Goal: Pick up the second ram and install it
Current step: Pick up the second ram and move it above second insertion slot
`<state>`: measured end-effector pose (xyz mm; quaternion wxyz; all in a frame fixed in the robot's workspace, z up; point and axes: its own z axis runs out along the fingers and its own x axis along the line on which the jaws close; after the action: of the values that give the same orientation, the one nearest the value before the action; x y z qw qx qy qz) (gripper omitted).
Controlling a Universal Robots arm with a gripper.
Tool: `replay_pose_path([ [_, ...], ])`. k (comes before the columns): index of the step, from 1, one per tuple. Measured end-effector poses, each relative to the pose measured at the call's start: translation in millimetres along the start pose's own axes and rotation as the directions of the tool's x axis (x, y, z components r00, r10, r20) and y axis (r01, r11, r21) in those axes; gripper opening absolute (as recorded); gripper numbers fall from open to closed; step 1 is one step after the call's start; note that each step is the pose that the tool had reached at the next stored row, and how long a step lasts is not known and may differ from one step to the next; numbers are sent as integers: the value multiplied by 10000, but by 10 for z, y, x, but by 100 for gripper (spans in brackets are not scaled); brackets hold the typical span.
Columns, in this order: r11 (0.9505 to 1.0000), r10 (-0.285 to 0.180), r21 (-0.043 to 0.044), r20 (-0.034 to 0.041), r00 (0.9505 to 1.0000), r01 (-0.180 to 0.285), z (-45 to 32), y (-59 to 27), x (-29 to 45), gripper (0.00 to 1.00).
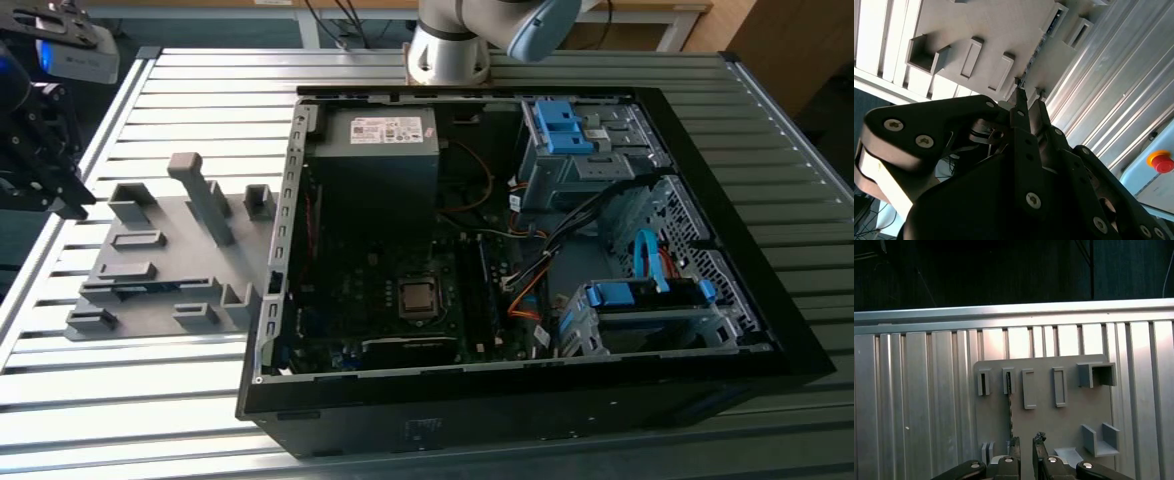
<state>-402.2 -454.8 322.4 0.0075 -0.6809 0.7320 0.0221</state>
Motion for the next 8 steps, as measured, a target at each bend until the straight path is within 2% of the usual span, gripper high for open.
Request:
replay_pose_path([
  [8,10000,0,-2,-1,10000,0,40,-2,9,25],
])
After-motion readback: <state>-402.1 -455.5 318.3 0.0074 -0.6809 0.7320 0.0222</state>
